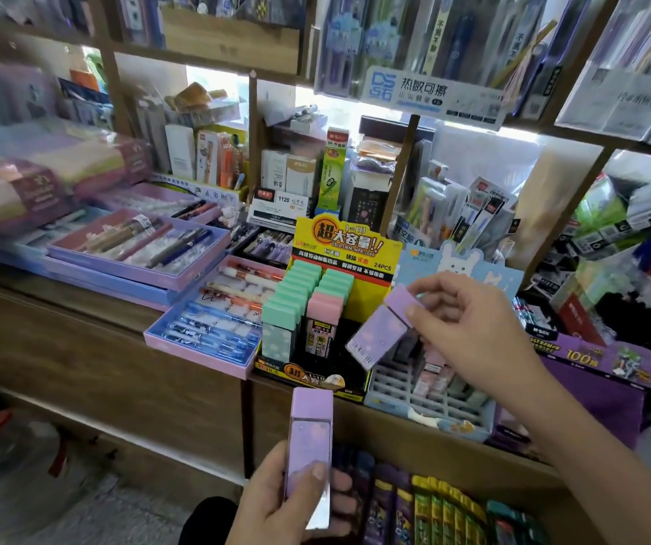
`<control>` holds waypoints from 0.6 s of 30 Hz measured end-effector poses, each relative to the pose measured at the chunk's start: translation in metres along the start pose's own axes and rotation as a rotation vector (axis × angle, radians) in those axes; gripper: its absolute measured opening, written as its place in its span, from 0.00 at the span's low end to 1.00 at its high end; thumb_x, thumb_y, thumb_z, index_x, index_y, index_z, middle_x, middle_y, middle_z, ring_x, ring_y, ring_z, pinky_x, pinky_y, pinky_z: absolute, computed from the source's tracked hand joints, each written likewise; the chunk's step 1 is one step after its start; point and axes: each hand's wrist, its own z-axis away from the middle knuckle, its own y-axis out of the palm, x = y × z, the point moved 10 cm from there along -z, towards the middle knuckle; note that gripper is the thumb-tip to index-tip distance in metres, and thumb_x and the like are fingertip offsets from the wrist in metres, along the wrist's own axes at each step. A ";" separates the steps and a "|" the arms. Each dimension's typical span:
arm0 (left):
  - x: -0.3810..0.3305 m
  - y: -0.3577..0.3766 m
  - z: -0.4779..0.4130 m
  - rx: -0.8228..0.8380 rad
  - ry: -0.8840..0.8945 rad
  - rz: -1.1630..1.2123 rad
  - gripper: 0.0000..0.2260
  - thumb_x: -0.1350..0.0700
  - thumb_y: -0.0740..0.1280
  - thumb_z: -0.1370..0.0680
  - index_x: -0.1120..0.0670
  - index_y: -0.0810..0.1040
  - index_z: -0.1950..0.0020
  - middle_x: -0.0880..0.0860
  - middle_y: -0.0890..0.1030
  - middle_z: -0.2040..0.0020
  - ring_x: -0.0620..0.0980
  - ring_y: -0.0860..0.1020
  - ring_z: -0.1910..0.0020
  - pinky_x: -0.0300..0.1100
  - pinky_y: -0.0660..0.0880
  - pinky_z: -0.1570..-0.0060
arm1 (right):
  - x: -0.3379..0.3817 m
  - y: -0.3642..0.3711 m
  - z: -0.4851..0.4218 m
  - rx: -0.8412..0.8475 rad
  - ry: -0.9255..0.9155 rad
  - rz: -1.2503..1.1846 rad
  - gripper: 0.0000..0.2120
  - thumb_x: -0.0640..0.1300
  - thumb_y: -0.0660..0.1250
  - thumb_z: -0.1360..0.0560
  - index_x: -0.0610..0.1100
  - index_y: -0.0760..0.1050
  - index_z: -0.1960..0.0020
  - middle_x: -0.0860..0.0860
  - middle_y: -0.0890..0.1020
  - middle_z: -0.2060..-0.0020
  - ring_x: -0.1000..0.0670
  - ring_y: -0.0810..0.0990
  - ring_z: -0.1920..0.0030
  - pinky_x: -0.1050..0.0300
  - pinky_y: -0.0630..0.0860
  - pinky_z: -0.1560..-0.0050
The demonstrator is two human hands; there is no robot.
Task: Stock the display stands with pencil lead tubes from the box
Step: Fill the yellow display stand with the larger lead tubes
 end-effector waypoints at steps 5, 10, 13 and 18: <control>-0.005 0.002 0.005 0.029 -0.004 0.047 0.10 0.62 0.66 0.19 0.61 0.83 0.41 0.66 0.85 0.55 0.62 0.84 0.62 0.43 0.80 0.67 | 0.004 0.015 -0.036 0.009 -0.052 0.193 0.03 0.42 0.74 0.24 0.49 0.82 0.53 0.53 0.82 0.60 0.53 0.81 0.60 0.55 0.80 0.55; -0.010 0.002 0.002 -0.012 0.026 -0.006 0.08 0.61 0.70 0.20 0.56 0.85 0.43 0.58 0.88 0.53 0.53 0.86 0.57 0.34 0.79 0.64 | 0.009 0.026 -0.062 0.001 -0.106 0.305 0.04 0.42 0.74 0.25 0.51 0.82 0.57 0.58 0.81 0.64 0.60 0.78 0.64 0.70 0.72 0.63; -0.010 0.001 0.003 -0.047 0.029 -0.017 0.12 0.53 0.74 0.27 0.53 0.86 0.46 0.54 0.88 0.54 0.49 0.86 0.57 0.31 0.78 0.64 | 0.010 0.031 -0.074 0.013 -0.116 0.375 0.02 0.45 0.76 0.26 0.51 0.84 0.57 0.61 0.81 0.65 0.62 0.78 0.64 0.69 0.69 0.64; -0.006 -0.001 0.005 -0.046 0.044 0.012 0.08 0.65 0.69 0.21 0.57 0.86 0.46 0.59 0.88 0.57 0.54 0.86 0.61 0.35 0.79 0.65 | 0.000 0.043 -0.082 0.083 -0.098 0.494 0.03 0.44 0.78 0.27 0.48 0.87 0.54 0.55 0.83 0.62 0.63 0.77 0.62 0.63 0.73 0.60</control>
